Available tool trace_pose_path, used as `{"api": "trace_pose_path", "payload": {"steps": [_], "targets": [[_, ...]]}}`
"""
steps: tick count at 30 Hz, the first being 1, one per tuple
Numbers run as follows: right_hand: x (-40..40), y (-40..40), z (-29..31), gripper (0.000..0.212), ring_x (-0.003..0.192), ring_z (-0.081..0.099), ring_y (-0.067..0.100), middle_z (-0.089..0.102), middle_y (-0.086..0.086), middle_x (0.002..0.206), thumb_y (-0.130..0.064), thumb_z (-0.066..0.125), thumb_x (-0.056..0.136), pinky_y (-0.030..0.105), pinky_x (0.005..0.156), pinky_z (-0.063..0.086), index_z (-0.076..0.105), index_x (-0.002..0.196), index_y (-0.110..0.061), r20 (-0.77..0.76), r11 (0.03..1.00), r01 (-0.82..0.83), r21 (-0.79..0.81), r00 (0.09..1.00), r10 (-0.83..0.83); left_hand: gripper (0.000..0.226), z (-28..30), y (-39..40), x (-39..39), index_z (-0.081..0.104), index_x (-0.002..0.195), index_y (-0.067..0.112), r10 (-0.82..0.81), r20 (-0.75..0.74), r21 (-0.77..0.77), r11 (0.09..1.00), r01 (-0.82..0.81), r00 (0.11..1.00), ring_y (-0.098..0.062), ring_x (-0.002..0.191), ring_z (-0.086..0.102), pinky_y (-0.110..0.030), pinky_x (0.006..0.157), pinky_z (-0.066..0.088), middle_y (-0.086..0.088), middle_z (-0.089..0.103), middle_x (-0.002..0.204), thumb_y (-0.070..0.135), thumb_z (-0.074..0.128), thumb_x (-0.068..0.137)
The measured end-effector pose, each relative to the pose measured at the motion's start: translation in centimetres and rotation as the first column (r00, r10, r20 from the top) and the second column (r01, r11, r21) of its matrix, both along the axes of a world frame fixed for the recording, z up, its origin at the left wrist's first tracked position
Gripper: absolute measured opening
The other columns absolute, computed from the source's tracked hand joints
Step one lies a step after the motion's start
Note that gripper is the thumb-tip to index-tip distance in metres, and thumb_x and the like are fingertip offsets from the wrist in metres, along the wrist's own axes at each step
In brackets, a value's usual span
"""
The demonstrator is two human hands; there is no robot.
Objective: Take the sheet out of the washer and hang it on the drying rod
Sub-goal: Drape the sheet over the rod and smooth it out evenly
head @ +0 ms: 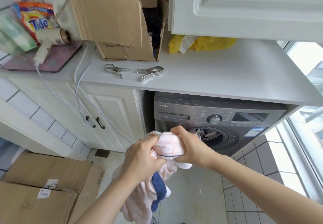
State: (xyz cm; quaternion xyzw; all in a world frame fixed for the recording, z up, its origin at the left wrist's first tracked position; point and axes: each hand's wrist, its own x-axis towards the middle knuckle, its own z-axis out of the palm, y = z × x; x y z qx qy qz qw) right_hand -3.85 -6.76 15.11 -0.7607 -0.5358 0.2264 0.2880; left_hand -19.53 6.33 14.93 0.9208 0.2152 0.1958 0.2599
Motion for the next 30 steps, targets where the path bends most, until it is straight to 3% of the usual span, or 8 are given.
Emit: {"api": "trace_pose_path", "payload": {"steps": [4,8,11,13,16,18,23,30], "targets": [[1.4,1.5,-2.1,0.062,0.106,0.036,0.011,0.045,-0.016,0.102,-0.033,0.079,0.067,0.028,0.087,0.035,0.044,0.117,-0.027,-0.042,0.992,-0.086,-0.089,0.996,0.083,0.029,1.7,1.6,-0.6,0.054,0.078,0.03,-0.016,0.062,-0.044,0.999,0.019,0.998,-0.02,0.059,0.052,-0.029,0.051,0.044,0.015,0.055,0.063,0.045,0.063,0.054],[3.3,3.0,-4.6,0.072,0.116,0.033,0.018,0.04,-0.025,0.104,-0.051,0.083,0.059,0.045,0.096,0.036,0.031,0.107,-0.045,-0.025,0.962,-0.086,-0.26,0.996,0.082,0.027,4.7,2.4,-1.5,0.042,0.067,0.048,-0.029,0.131,-0.046,0.998,0.035,0.991,-0.006,0.054,0.04,-0.009,0.049,0.028,0.021,0.05,0.061,0.038,0.063,0.055],[3.8,4.2,-7.3,0.092,0.124,0.031,0.026,0.036,-0.019,0.116,-0.064,0.078,0.047,0.052,0.1,0.033,0.028,0.12,-0.04,0.029,0.937,-0.034,-0.348,0.998,0.047,0.021,6.0,3.0,-2.3,0.046,0.065,0.03,-0.001,0.219,-0.155,0.987,0.036,0.976,-0.007,0.053,0.04,-0.024,0.048,0.039,0.005,0.049,0.059,0.035,0.064,0.055],[3.8,4.9,-8.9,0.107,0.131,0.027,0.028,0.035,-0.016,0.128,-0.071,0.075,0.044,0.054,0.105,0.03,0.02,0.13,-0.042,0.061,0.93,-0.007,-0.369,0.998,0.031,0.028,6.2,3.6,-3.0,0.049,0.065,0.012,0.013,0.229,-0.212,0.977,0.037,0.973,-0.029,0.058,0.048,-0.038,0.05,0.045,-0.006,0.05,0.059,0.03,0.066,0.055],[3.3,5.8,-10.4,0.115,0.141,0.015,0.028,0.025,-0.015,0.15,-0.072,0.075,0.049,0.055,0.112,0.02,0.013,0.141,-0.046,0.047,0.928,-0.023,-0.372,0.998,0.044,0.034,6.4,4.3,-4.2,0.051,0.068,0.002,0.048,0.242,-0.293,0.956,0.026,0.969,-0.02,0.059,0.051,-0.03,0.052,0.044,-0.008,0.054,0.061,0.028,0.067,0.053],[3.0,6.3,-10.6,0.098,0.142,0.013,0.025,0.032,-0.014,0.151,-0.064,0.075,0.063,0.05,0.111,0.021,0.027,0.145,-0.04,0.03,0.919,-0.03,-0.393,0.999,0.045,0.029,6.4,4.6,-4.8,0.055,0.07,0.005,0.101,0.245,-0.363,0.932,-0.005,0.964,-0.009,0.061,0.052,-0.024,0.054,0.043,-0.008,0.058,0.064,0.024,0.069,0.053],[4.4,5.7,-9.2,0.035,0.107,0.06,0.028,0.068,0.0,0.115,-0.05,0.053,0.085,0.037,0.089,0.047,0.061,0.112,-0.028,0.122,0.907,0.039,-0.419,0.992,0.014,0.025,4.4,5.6,-6.4,0.044,0.063,0.016,0.228,0.199,-0.415,0.901,-0.129,0.953,-0.004,0.055,0.039,-0.018,0.05,0.034,0.008,0.043,0.056,0.021,0.067,0.053],[7.3,3.8,-7.0,0.039,0.111,0.056,0.026,0.064,-0.005,0.109,-0.05,0.06,0.079,0.04,0.093,0.034,0.048,0.112,-0.033,0.206,0.888,0.158,-0.431,0.976,-0.074,0.025,4.1,5.0,-6.8,0.041,0.06,0.017,0.26,0.22,-0.401,0.903,-0.156,0.94,-0.004,0.053,0.035,-0.021,0.048,0.031,0.009,0.039,0.053,0.02,0.066,0.053]]}}
